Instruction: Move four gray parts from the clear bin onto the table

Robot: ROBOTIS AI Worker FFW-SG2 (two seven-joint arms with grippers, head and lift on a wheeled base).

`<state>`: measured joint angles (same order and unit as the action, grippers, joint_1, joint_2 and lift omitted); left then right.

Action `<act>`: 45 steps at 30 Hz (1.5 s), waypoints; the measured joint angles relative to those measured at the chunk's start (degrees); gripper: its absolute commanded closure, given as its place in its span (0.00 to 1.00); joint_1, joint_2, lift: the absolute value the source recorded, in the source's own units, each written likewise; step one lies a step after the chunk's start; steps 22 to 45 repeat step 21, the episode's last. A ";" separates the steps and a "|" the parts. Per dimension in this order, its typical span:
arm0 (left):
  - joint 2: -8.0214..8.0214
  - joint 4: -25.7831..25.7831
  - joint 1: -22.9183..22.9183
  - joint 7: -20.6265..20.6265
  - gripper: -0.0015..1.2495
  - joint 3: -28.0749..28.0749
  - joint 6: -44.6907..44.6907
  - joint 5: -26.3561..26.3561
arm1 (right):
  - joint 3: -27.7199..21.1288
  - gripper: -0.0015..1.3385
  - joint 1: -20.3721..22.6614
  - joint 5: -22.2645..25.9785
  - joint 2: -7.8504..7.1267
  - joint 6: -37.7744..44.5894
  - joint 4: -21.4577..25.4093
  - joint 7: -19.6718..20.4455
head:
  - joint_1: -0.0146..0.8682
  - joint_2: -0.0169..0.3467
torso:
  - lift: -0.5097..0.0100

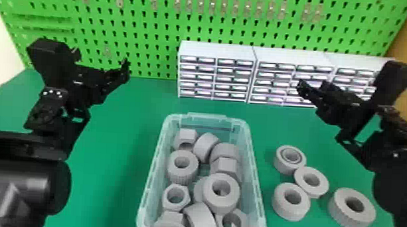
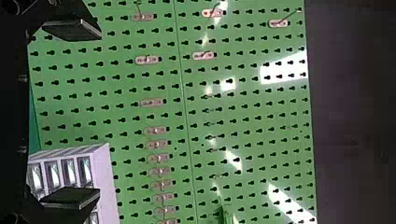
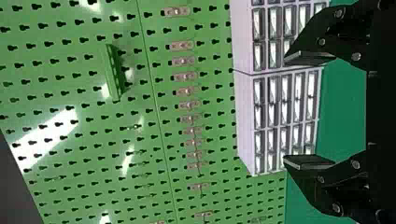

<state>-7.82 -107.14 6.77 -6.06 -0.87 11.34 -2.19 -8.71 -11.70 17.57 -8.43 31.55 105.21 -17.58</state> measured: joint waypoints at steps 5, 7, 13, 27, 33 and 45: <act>0.00 0.00 0.14 0.00 0.09 0.03 0.00 -0.10 | 0.21 0.38 0.03 0.00 0.18 0.00 0.00 0.00 | 0.78 0.14 | 0.89; 0.00 0.00 0.16 0.00 0.09 0.08 0.00 -0.15 | 0.25 0.38 0.14 -0.03 0.20 0.00 0.00 0.00 | 0.78 0.14 | 0.89; -0.01 -0.01 0.16 0.00 0.09 0.32 0.00 -0.25 | 0.23 0.38 0.22 -0.08 0.14 0.00 0.00 0.00 | 0.78 0.14 | 0.89; -0.01 0.00 0.13 0.00 0.09 0.45 0.00 -0.30 | 0.33 0.38 -0.15 -0.01 -0.18 0.00 0.00 0.00 | 0.78 0.14 | 0.89; -0.01 0.00 0.13 0.00 0.09 0.45 0.00 -0.30 | 0.33 0.38 -0.15 -0.01 -0.18 0.00 0.00 0.00 | 0.78 0.14 | 0.89; -0.01 0.00 0.13 0.00 0.09 0.45 0.00 -0.30 | 0.33 0.38 -0.15 -0.01 -0.18 0.00 0.00 0.00 | 0.78 0.14 | 0.89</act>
